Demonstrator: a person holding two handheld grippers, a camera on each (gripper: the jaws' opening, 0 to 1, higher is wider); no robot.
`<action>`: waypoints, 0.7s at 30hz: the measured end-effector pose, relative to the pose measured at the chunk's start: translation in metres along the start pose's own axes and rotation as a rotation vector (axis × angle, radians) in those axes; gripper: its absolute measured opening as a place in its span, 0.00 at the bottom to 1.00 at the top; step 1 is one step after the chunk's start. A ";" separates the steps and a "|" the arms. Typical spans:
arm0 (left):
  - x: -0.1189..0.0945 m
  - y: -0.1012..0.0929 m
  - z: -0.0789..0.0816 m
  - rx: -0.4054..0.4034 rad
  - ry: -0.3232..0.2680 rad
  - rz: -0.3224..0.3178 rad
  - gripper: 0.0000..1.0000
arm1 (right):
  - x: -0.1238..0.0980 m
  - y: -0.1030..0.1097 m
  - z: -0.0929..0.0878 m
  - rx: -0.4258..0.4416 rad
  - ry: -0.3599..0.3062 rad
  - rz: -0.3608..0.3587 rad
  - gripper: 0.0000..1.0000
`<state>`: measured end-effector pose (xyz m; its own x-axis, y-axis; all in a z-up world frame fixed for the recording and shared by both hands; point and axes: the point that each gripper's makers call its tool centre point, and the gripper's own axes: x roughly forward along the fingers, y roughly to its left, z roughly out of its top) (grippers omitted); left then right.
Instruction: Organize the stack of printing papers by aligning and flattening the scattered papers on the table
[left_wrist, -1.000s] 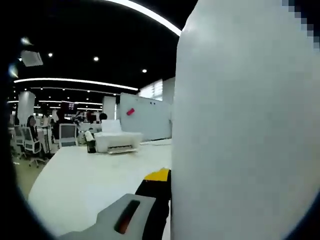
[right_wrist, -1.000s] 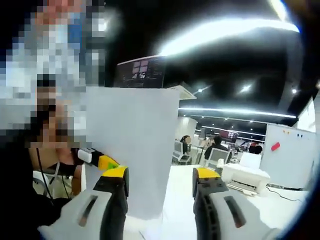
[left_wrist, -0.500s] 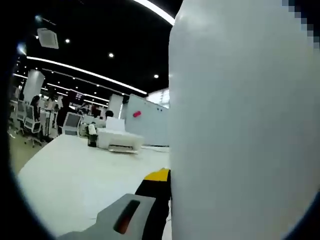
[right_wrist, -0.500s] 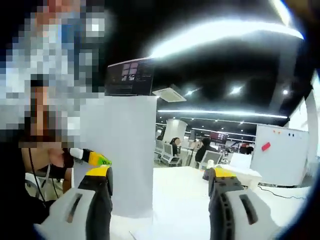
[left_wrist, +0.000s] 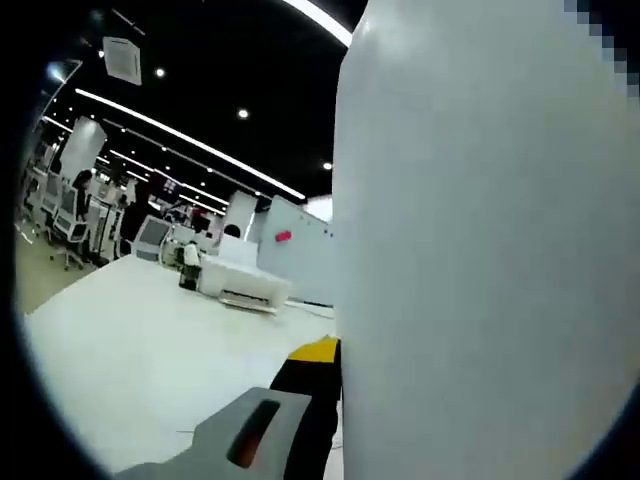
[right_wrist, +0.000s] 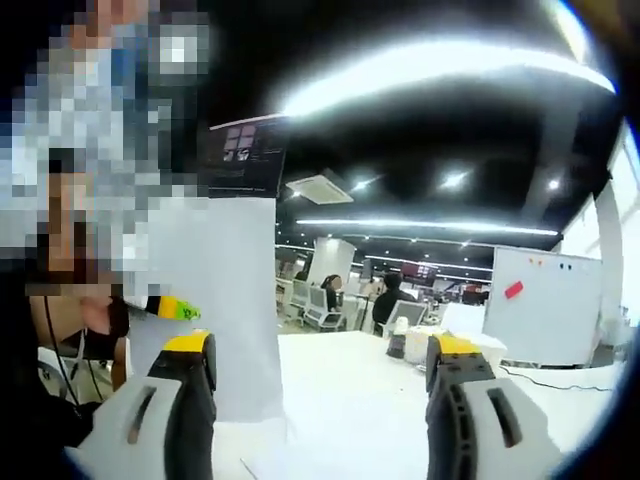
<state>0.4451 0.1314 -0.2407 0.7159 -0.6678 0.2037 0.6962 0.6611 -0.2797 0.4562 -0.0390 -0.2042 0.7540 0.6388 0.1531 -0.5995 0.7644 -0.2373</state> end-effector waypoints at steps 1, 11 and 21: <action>-0.001 0.001 0.001 -0.010 -0.007 0.002 0.06 | 0.000 -0.001 -0.002 -0.001 0.004 -0.004 0.82; -0.005 0.015 0.000 -0.060 -0.049 0.050 0.06 | -0.002 -0.006 -0.008 0.001 0.019 -0.019 0.82; -0.010 0.035 -0.015 -0.146 -0.054 0.092 0.06 | -0.005 -0.012 -0.013 0.002 0.031 -0.032 0.82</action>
<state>0.4617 0.1558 -0.2669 0.7808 -0.5847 0.2200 0.6153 0.6591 -0.4324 0.4634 -0.0524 -0.2145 0.7809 0.6108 0.1310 -0.5752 0.7848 -0.2306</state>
